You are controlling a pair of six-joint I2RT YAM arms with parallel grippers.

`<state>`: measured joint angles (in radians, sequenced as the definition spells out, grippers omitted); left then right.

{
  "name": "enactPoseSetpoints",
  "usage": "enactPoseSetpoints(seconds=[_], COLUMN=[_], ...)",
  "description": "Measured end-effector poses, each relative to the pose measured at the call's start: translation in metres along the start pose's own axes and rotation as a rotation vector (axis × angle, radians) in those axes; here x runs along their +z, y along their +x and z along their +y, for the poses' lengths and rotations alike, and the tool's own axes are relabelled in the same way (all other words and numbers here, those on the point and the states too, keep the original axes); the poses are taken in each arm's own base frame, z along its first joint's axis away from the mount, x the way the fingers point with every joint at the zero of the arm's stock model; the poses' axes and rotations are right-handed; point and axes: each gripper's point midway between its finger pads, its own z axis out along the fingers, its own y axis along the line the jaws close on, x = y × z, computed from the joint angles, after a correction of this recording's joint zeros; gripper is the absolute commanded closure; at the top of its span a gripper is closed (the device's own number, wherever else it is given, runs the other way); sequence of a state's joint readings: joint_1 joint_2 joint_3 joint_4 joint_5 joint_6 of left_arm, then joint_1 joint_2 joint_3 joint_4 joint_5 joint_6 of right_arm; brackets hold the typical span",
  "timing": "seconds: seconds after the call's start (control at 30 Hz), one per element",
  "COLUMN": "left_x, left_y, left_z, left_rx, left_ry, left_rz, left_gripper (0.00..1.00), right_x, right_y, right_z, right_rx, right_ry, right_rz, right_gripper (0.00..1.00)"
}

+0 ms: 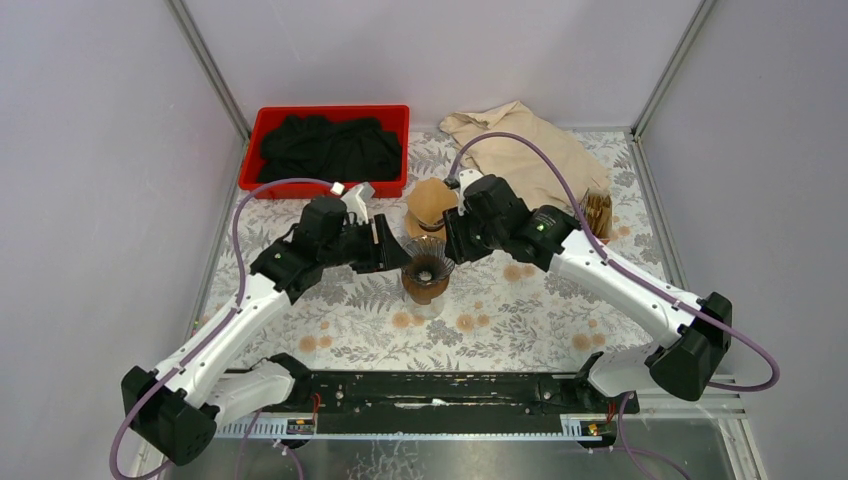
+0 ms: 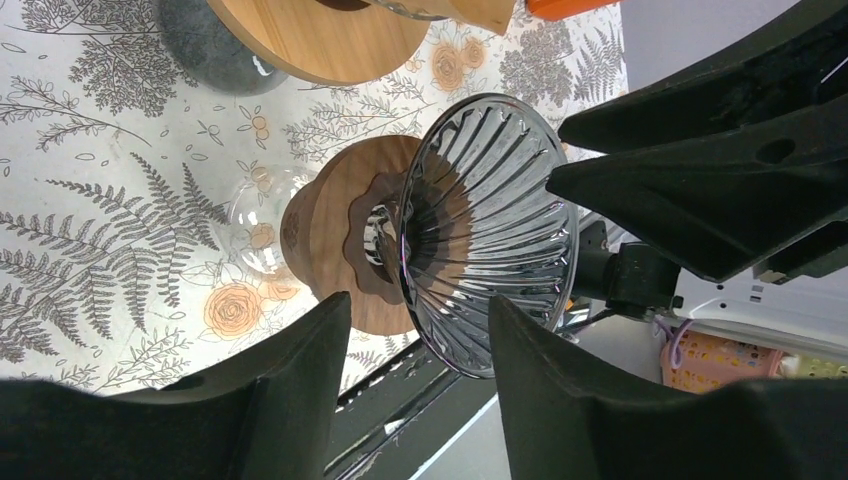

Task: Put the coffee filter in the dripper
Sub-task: Place the coffee dripper in the dripper holder.

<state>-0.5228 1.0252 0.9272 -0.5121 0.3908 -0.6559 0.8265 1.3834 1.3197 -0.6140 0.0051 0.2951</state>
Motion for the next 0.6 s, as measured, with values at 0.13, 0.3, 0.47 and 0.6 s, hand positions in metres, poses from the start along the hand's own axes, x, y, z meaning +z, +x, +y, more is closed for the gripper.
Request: enactPoseSetpoints(seconds=[0.13,0.3,0.47,0.6], left_x=[0.005,0.008,0.011,0.012], left_y=[0.002,0.004,0.008,0.010], left_z=[0.003,0.009,0.014,0.014], left_rx=[0.003,-0.001,-0.004,-0.004], left_ry=[-0.016,-0.038,-0.050,-0.051], left_rz=[0.006,0.011,0.021,0.027], left_gripper=[0.50,0.61,0.68,0.70], right_x=[0.002,0.003,0.003,0.005], right_y=[0.003,0.003,0.003,0.002], right_z=[0.004,0.009,0.013,0.015], right_rx=[0.009,0.014,0.015,0.017], right_ry=[-0.023,-0.053,-0.075,-0.085], right_rz=[0.009,0.008,0.014,0.011], right_gripper=[0.68,0.75,0.81,0.85])
